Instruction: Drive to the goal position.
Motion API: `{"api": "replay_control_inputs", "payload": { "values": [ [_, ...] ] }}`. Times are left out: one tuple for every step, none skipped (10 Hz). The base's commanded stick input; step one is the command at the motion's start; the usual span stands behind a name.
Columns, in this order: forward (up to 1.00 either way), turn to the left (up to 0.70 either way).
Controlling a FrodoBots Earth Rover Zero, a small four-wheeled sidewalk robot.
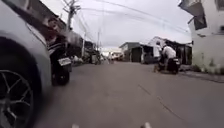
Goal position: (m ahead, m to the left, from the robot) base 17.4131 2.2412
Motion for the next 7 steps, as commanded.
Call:
{"api": "replay_control_inputs", "payload": {
  "values": [
    [0.70,0.00],
    [0.70,0.00],
    [0.70,0.00],
    [0.70,0.00],
    [0.70,0.00],
    [0.70,0.00],
    [0.70,0.00]
  ]
}}
